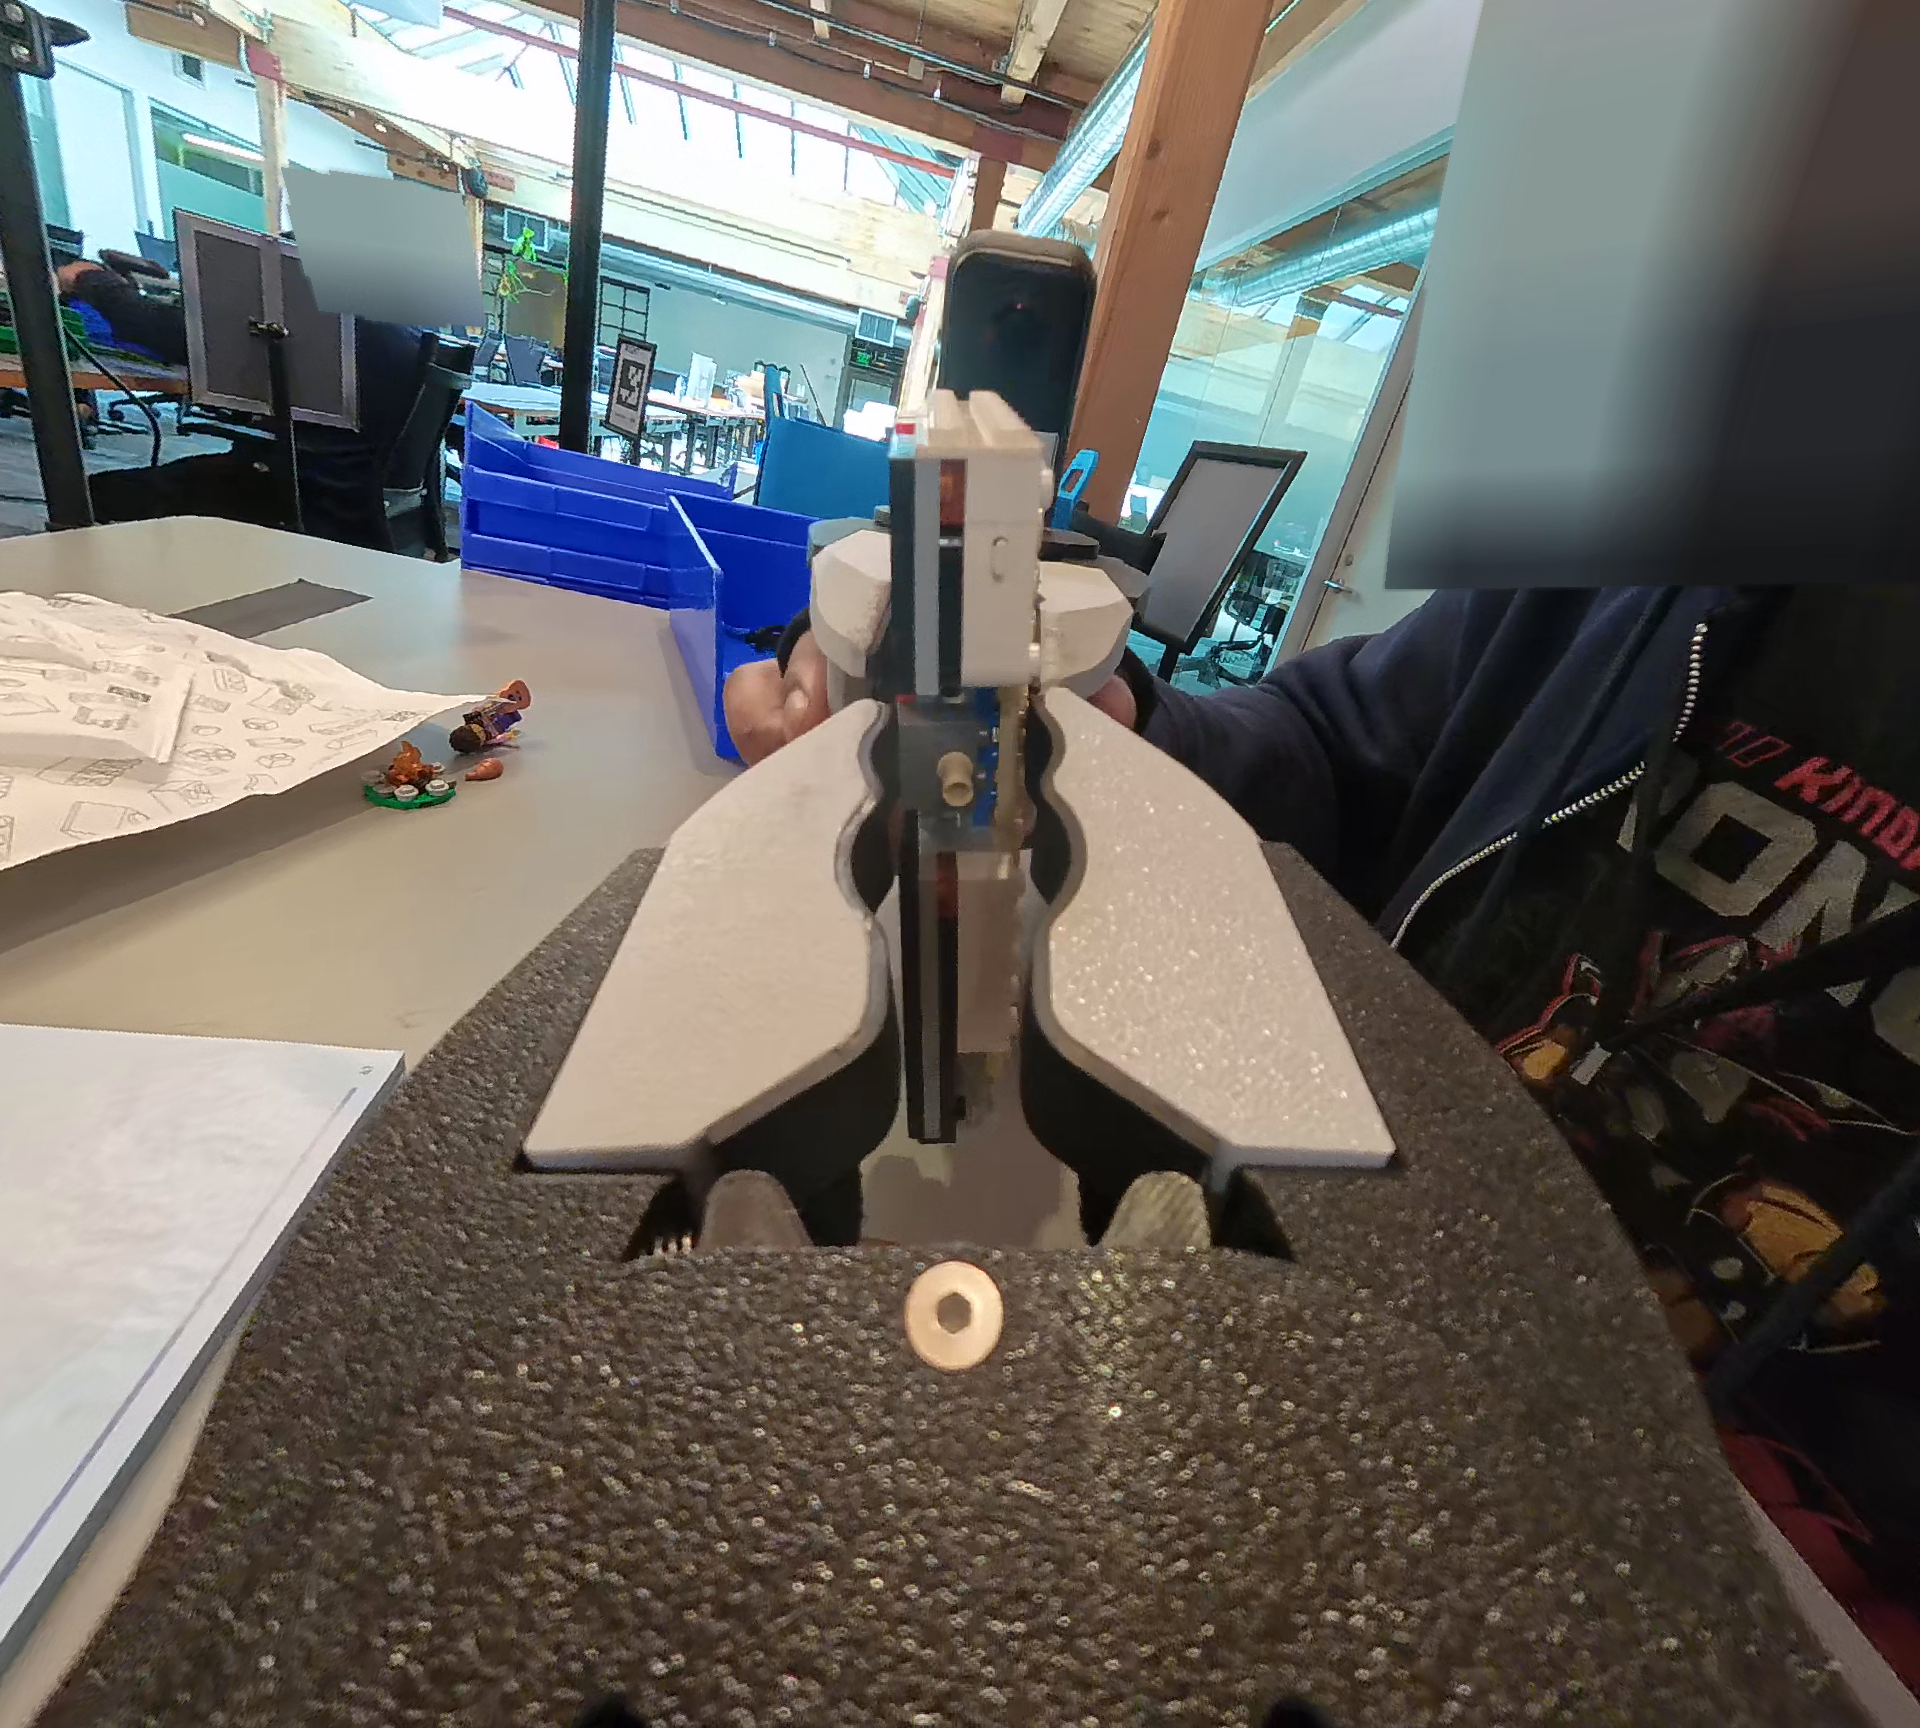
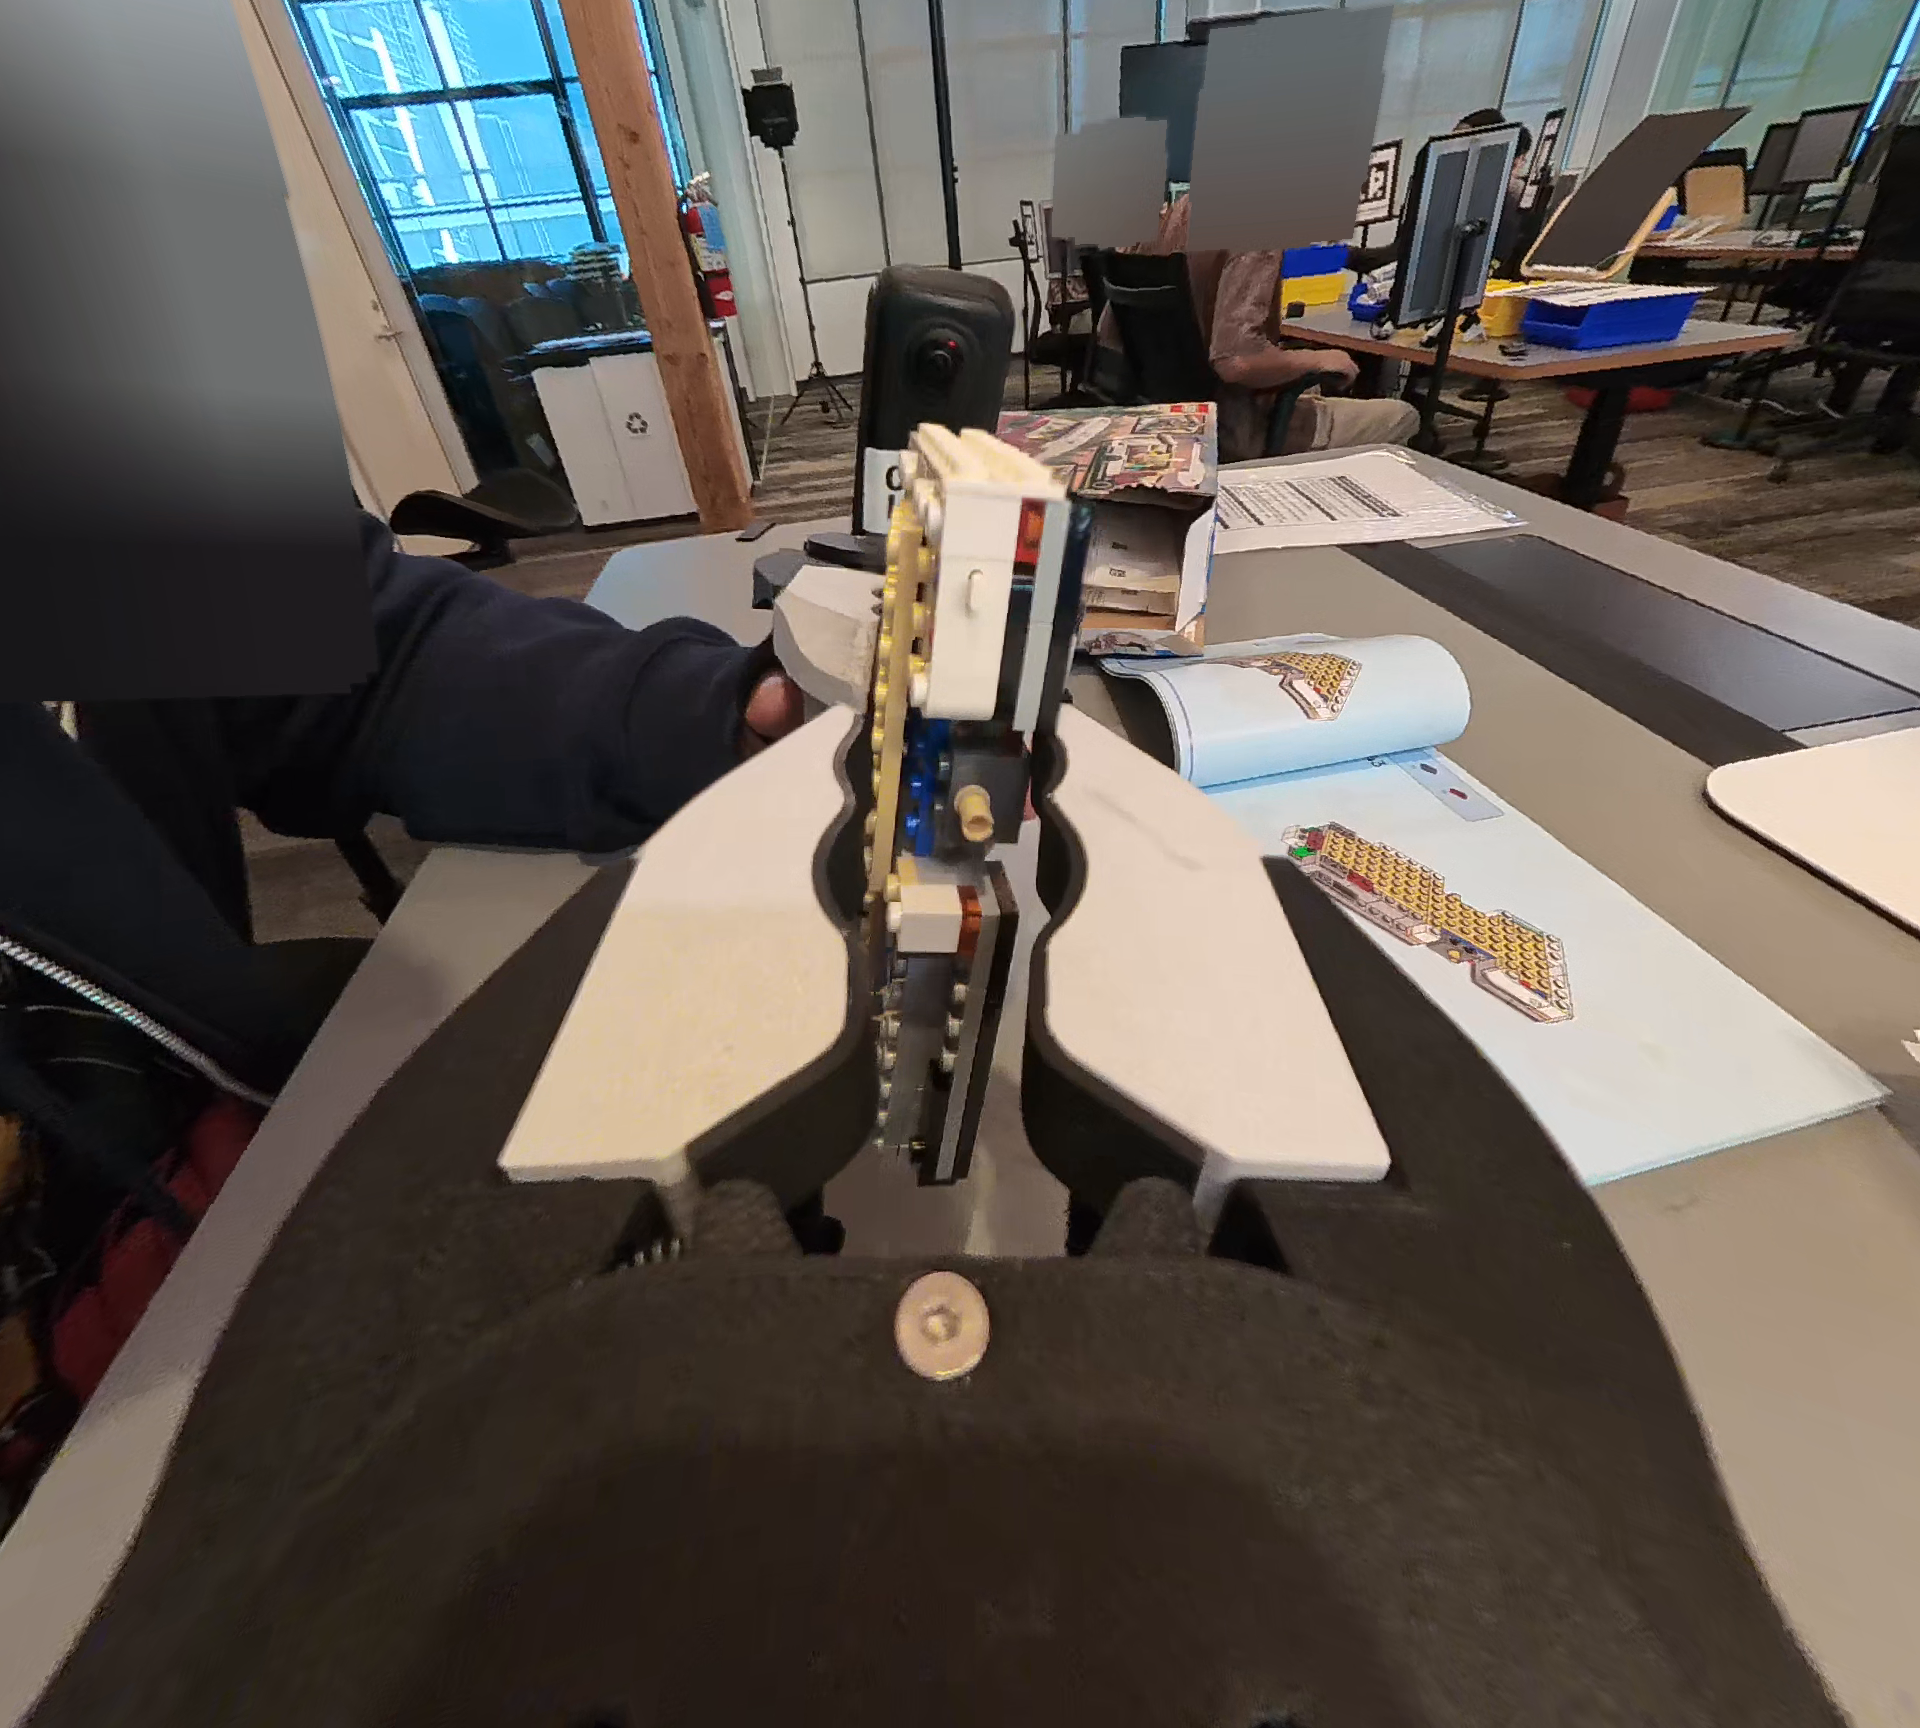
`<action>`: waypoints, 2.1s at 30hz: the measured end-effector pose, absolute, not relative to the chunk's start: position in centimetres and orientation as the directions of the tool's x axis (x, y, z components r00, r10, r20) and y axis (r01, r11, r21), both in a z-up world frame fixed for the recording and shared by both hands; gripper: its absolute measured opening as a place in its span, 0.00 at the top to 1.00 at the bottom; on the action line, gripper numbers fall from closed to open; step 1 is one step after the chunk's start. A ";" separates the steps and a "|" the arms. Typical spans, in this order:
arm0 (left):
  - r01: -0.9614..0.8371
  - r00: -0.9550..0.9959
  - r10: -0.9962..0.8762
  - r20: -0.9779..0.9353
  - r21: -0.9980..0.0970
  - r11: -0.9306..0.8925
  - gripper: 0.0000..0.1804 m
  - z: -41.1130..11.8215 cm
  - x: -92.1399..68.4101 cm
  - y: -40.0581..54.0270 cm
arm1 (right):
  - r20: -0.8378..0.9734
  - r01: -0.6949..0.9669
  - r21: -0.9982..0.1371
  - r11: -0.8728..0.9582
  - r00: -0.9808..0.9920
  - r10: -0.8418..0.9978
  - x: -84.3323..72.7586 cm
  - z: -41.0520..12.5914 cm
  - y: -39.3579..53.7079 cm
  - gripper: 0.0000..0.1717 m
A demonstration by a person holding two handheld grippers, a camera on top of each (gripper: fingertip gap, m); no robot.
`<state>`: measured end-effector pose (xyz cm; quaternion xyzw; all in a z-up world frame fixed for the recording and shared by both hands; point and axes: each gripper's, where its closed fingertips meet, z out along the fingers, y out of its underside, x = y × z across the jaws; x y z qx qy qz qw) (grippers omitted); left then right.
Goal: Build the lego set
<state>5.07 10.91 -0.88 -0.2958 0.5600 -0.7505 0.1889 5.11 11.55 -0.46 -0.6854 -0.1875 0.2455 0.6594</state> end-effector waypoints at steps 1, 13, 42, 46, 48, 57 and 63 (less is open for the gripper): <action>-0.050 -0.752 -0.617 0.233 -0.953 -0.300 0.87 -0.9 5.1 10.9 | -0.095 -0.074 -0.995 -0.061 0.806 0.584 5.1 -0.5 11.5 0.83; -0.058 -0.744 -0.629 0.226 -0.959 -0.276 0.87 -0.9 5.0 10.7 | -0.140 -0.132 -0.990 -0.060 0.764 0.630 5.0 -0.6 11.3 0.86; -0.075 -0.747 -0.615 0.253 -0.951 -0.300 0.87 -0.9 4.9 10.6 | -0.097 -0.098 -0.995 -0.034 0.762 0.640 4.8 -0.6 11.2 0.86; -0.072 -0.728 -0.644 0.236 -0.960 -0.269 0.86 -1.2 5.1 10.7 | -0.069 -0.068 -0.997 -0.026 0.781 0.621 5.0 -0.8 11.3 0.86; -0.076 -0.712 -0.664 0.227 -0.966 -0.248 0.85 -1.5 5.3 10.8 | -0.065 -0.061 -0.998 -0.027 0.787 0.613 5.1 -1.0 11.4 0.86; -0.102 -0.697 -0.673 0.246 -0.964 -0.246 0.85 -1.7 5.5 11.1 | -0.092 -0.102 -0.995 -0.018 0.783 0.615 5.4 -0.9 11.4 0.86; -0.101 -0.685 -0.689 0.235 -0.968 -0.230 0.85 -1.9 5.7 11.1 | -0.115 -0.141 -0.990 -0.007 0.776 0.621 5.8 -0.6 11.3 0.86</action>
